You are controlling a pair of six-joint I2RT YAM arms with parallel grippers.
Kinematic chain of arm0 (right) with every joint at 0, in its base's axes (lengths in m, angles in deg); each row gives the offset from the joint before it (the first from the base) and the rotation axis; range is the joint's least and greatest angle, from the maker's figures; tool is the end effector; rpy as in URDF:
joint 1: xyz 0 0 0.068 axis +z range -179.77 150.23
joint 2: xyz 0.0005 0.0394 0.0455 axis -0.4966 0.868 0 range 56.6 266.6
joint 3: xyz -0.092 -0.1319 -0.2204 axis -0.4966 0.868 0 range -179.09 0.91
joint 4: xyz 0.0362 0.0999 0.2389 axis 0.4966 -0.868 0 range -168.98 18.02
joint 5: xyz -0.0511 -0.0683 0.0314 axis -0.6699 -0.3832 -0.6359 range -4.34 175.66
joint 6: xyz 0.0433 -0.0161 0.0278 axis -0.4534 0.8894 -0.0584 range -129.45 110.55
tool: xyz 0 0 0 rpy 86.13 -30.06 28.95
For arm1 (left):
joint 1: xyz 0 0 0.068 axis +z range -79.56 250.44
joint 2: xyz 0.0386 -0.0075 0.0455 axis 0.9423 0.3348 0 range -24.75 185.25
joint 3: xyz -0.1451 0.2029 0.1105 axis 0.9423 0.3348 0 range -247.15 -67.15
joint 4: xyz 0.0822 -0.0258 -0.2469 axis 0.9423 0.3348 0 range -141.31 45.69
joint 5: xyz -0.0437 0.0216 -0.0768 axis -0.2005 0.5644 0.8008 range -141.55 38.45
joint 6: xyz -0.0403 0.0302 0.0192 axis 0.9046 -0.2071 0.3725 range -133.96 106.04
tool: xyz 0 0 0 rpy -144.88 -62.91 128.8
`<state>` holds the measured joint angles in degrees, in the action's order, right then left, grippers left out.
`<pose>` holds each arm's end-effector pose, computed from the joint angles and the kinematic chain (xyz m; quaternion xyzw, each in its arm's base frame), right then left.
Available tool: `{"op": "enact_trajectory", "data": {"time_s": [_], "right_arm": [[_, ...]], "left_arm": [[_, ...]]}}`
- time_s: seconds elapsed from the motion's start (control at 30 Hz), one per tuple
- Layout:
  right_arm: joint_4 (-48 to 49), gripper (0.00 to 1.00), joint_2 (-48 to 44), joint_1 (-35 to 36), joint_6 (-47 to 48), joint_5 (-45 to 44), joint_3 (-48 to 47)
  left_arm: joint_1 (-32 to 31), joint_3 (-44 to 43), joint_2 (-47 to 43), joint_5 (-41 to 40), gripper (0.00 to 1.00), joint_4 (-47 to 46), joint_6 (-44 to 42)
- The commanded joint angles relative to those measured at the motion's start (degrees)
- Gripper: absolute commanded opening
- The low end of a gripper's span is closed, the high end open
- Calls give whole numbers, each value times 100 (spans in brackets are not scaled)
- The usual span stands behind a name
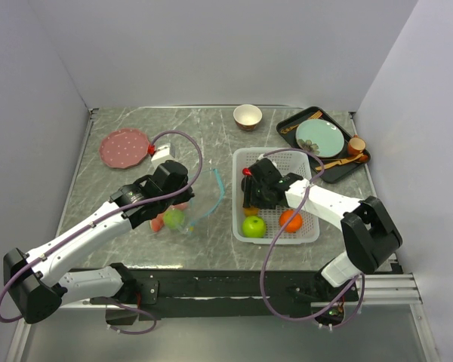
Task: Place the food in the zip-top bag and seal the zipper
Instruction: Move the fake fruit to the bin.
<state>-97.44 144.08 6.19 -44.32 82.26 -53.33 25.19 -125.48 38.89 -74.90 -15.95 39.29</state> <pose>0.2466 0.1762 0.1995 -0.0012 0.9625 0.1330 0.2363 0.1741 -0.1558 0.3176 -0.1463 0.8819 -0.1896 0.4062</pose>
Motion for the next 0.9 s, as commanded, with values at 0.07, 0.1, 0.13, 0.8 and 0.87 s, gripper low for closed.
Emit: {"op": "enact_trajectory", "data": {"time_s": [0.07, 0.1, 0.13, 0.8, 0.87], "right_arm": [[181, 52, 85, -90, 7, 23, 106], [172, 50, 76, -90, 7, 23, 106], [181, 47, 41, -107, 16, 23, 106], [-144, 66, 76, -283, 86, -759, 141], [-118, 70, 93, -283, 86, -750, 168]], "left_arm": [[-10, -21, 26, -11, 1, 7, 10], [-10, -21, 35, -3, 1, 7, 10], [-10, -21, 26, -2, 1, -2, 1], [-10, 5, 52, 6, 1, -2, -17], [-10, 32, 35, 6, 1, -11, -8]]}}
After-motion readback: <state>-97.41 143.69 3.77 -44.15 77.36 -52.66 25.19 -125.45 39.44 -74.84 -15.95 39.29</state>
